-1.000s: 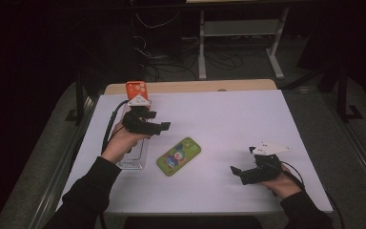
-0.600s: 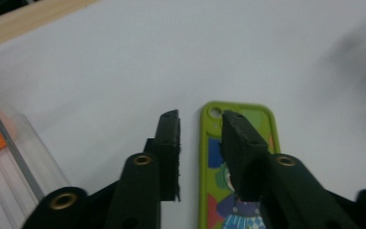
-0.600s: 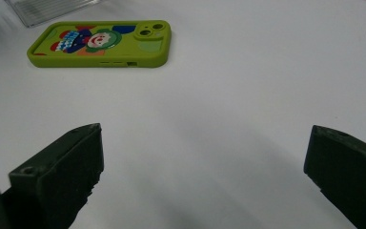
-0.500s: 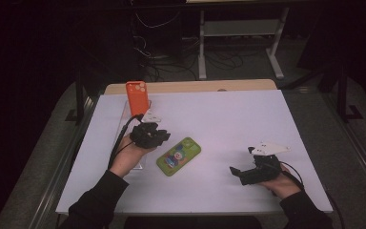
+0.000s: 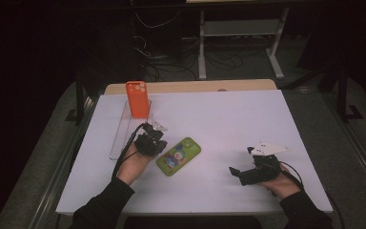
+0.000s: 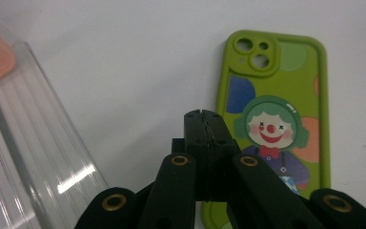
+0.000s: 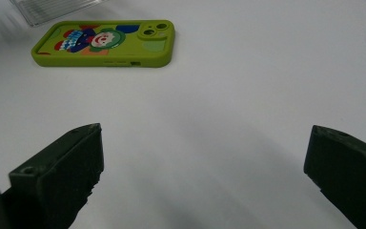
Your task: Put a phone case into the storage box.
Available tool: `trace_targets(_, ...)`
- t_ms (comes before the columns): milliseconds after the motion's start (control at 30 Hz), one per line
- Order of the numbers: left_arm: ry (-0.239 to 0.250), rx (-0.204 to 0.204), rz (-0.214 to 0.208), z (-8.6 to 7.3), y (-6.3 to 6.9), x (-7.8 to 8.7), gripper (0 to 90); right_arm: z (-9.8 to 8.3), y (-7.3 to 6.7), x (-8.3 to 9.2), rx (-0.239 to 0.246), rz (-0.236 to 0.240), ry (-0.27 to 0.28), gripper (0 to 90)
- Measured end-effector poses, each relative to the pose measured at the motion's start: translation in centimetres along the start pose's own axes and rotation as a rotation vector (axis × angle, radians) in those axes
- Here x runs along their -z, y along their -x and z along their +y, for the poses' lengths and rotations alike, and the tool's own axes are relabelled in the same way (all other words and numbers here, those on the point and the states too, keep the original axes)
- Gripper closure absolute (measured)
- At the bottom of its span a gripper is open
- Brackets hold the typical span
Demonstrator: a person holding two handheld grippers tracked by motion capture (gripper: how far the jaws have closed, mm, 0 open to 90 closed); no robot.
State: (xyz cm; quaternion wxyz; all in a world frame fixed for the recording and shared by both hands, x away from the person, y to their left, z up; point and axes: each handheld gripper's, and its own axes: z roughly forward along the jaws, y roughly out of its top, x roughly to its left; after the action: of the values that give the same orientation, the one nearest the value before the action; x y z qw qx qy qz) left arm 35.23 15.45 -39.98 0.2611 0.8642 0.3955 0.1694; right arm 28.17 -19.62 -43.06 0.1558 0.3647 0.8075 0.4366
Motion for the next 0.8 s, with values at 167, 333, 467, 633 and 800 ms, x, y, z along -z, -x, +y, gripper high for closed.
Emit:
trace_targets(167,-0.034,0.004,0.003,0.0,0.1,-0.8,89.7,0.0,0.0,0.0,-0.002,0.0,-0.001,0.0)
trace_targets(333,-0.062,0.021,0.031,0.0,0.3,-1.0,89.8,0.0,-0.1,0.0,-0.001,0.002,-0.005,0.0)
trace_targets(467,-0.08,0.024,0.063,0.0,0.5,-1.2,89.8,0.0,-0.1,0.0,-0.002,0.002,-0.006,0.0)
trace_targets(633,-0.098,0.067,0.082,0.0,1.0,-1.6,89.8,0.0,-0.1,0.0,0.004,0.004,-0.002,0.0)
trace_targets(800,-0.124,0.021,0.115,0.0,1.2,-2.0,89.9,0.0,-0.1,0.0,0.004,0.006,-0.005,0.0)
